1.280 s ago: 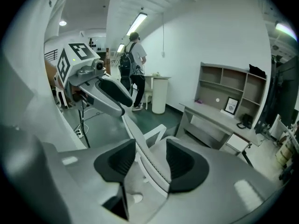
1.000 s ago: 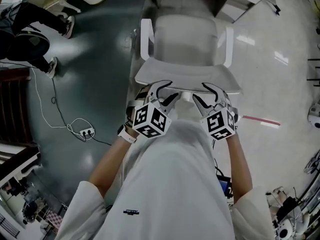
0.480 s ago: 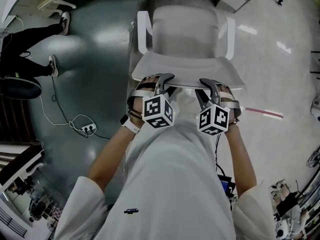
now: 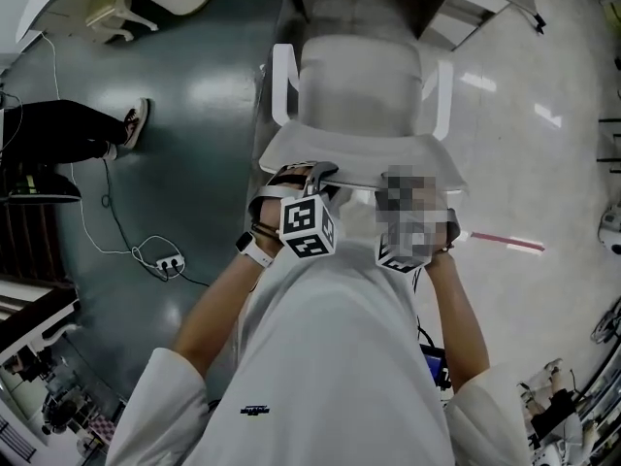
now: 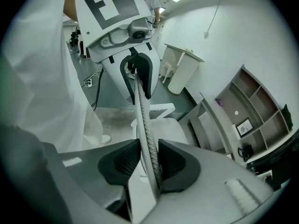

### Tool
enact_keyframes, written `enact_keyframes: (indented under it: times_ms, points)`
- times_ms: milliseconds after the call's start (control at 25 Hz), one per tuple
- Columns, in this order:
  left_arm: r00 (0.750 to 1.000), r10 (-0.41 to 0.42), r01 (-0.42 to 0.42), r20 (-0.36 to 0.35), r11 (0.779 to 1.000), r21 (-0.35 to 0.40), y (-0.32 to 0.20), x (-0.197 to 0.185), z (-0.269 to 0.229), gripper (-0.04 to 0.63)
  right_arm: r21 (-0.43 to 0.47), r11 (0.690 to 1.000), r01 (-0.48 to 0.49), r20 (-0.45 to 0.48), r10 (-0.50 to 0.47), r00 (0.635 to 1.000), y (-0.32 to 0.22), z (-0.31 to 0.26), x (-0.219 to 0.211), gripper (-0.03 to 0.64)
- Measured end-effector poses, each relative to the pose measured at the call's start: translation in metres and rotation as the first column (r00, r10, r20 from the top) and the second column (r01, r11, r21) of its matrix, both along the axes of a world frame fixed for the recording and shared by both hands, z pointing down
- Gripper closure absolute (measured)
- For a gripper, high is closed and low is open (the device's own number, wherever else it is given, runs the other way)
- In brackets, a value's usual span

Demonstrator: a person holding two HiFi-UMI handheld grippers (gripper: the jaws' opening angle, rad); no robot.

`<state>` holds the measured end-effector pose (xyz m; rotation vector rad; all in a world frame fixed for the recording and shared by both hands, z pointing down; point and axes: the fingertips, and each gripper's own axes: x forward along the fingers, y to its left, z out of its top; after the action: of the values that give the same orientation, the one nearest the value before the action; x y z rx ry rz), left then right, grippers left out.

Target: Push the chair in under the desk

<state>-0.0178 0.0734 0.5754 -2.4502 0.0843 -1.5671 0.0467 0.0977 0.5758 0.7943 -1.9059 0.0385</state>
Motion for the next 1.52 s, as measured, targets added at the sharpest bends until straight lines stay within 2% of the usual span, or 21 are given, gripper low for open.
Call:
enact_keyframes:
  times_ms: [400, 640, 800, 1120, 1520]
  points:
    - [0.999, -0.041, 0.04, 0.011, 0.999, 0.012, -0.048, 0.013, 0.001, 0.449, 0.048, 0.999, -0.009, 0.005, 0.009, 1.0, -0.043, -0.001, 0.012, 0.492]
    - [0.998, -0.059, 0.059, -0.012, 0.998, 0.035, -0.085, 0.03, 0.002, 0.448, 0.061, 0.998, -0.01, 0.001, 0.01, 1.0, -0.081, 0.0, 0.03, 0.491]
    - [0.997, -0.079, 0.079, -0.005, 0.996, 0.03, -0.111, 0.046, 0.002, 0.443, 0.124, 0.992, 0.014, -0.012, -0.013, 1.0, -0.106, -0.001, 0.045, 0.491]
    - [0.991, -0.13, 0.13, 0.012, 0.992, 0.005, -0.135, 0.056, 0.007, 0.425, 0.121, 0.992, 0.026, -0.008, -0.025, 1.0, -0.127, 0.001, 0.055, 0.492]
    - [0.993, -0.118, 0.118, -0.013, 0.992, 0.037, -0.19, 0.057, 0.001, 0.419, 0.145, 0.989, 0.016, -0.017, -0.014, 1.0, -0.181, -0.004, 0.055, 0.492]
